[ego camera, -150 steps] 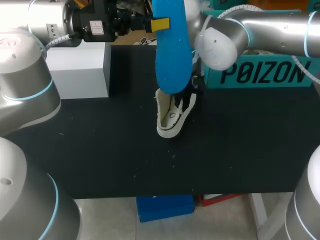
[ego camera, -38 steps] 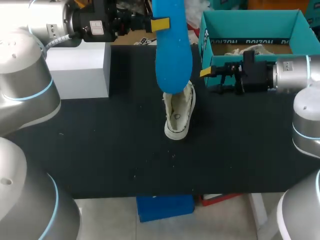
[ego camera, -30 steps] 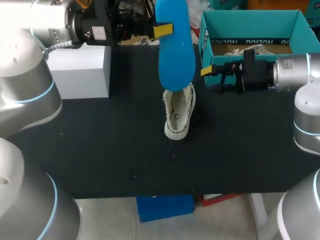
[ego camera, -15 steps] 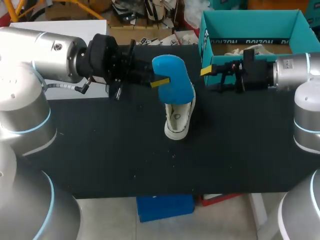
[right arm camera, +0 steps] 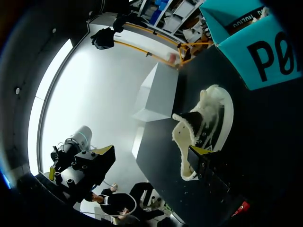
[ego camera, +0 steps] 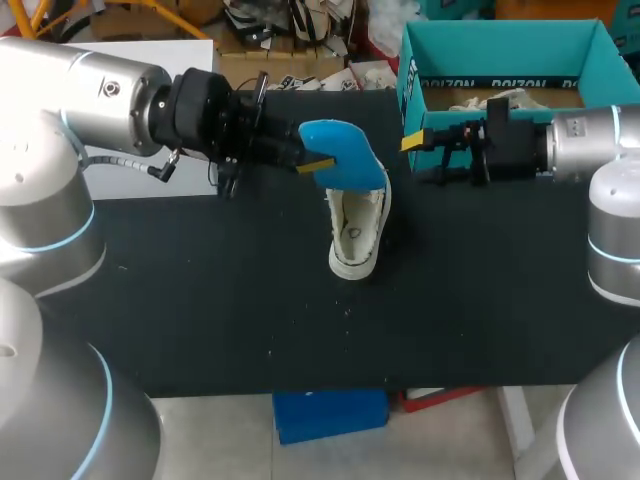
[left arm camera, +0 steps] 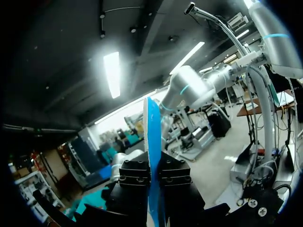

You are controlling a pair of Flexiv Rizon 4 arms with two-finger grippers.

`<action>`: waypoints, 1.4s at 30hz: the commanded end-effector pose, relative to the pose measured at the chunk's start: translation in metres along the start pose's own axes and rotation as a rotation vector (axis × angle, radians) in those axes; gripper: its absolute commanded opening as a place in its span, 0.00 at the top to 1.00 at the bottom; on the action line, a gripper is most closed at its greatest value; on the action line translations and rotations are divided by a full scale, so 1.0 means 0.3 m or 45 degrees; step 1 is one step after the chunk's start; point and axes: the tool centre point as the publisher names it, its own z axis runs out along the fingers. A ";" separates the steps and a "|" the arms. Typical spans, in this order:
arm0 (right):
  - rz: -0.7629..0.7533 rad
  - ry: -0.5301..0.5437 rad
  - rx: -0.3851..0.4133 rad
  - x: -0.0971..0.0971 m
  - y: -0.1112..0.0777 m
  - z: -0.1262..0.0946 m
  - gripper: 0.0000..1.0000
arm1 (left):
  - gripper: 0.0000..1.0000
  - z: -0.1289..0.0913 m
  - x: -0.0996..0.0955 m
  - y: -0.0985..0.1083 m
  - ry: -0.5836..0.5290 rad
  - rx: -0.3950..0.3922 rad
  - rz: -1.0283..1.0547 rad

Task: Take the shoe out of the shoebox, open the shoe tongue, remove and reinsert the insole, then place the shoe into the shoebox

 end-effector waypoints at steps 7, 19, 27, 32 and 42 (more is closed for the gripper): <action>0.000 0.000 -0.005 -0.001 -0.002 0.004 0.00 | 1.00 -0.045 0.181 0.037 -0.033 -0.044 0.229; 0.000 0.000 -0.005 -0.001 -0.002 0.004 0.00 | 1.00 -0.131 0.330 0.135 -0.142 -0.118 0.560; 0.000 0.000 -0.005 -0.001 -0.002 0.004 0.00 | 1.00 -0.139 0.389 0.243 -0.126 -0.176 0.727; 0.000 0.000 -0.005 -0.001 -0.002 0.004 0.00 | 1.00 -0.146 0.411 0.308 -0.169 -0.189 0.862; 0.000 0.000 -0.005 -0.001 -0.002 0.004 0.00 | 1.00 -0.154 0.430 0.351 -0.167 -0.237 0.832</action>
